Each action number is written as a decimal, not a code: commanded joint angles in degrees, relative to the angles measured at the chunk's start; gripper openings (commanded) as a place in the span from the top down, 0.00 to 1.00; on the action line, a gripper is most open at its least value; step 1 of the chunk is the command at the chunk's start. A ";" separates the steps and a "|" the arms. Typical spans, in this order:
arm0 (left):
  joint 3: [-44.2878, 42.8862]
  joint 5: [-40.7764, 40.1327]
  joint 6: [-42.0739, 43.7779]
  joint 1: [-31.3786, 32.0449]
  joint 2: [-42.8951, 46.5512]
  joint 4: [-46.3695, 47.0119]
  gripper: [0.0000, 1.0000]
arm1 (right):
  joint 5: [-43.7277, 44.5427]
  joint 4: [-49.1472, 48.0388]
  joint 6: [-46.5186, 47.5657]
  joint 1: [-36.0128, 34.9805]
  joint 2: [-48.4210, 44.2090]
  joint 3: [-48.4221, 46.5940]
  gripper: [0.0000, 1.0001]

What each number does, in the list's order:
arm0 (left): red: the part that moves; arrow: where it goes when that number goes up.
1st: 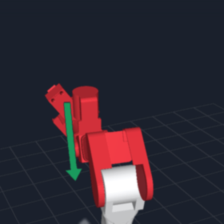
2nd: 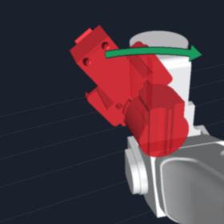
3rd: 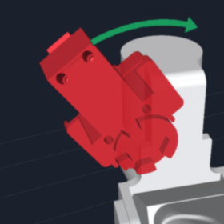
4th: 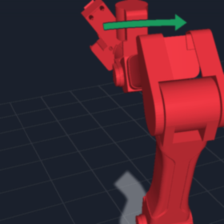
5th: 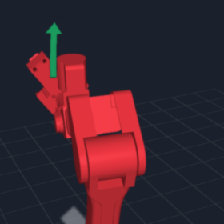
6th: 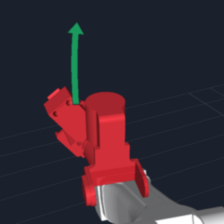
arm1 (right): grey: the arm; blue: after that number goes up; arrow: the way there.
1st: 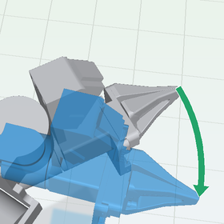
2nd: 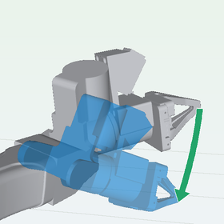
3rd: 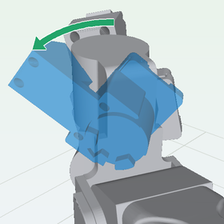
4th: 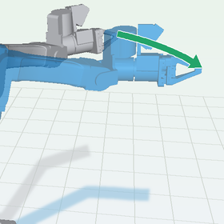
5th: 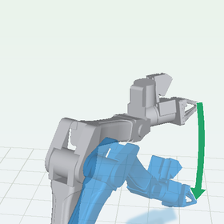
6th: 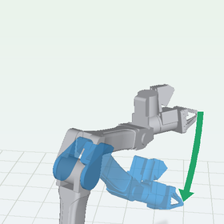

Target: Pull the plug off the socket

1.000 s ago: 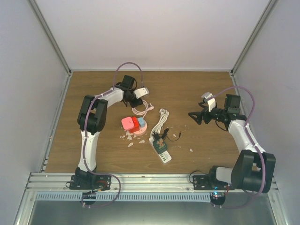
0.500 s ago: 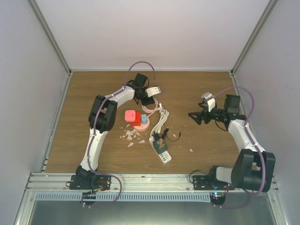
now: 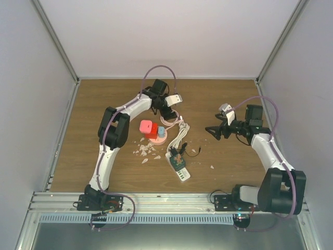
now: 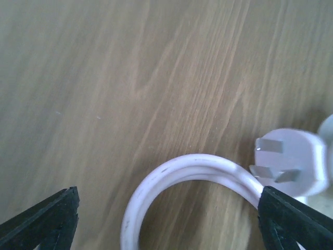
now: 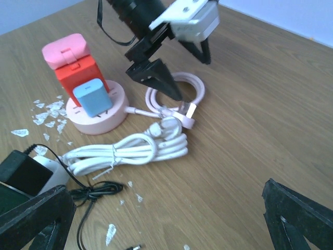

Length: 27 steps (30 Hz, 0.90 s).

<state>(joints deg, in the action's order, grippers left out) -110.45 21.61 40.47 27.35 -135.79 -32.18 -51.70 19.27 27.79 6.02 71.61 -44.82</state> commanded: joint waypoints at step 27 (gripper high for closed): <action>38.26 14.24 -26.20 -24.70 49.15 3.27 0.01 | 9.15 0.65 11.55 -31.81 30.73 -31.45 0.00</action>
<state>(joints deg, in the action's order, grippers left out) -76.34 29.80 14.76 2.83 -89.76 -25.39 -42.65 18.31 36.07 -23.99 98.50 -72.86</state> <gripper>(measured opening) 0.989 0.995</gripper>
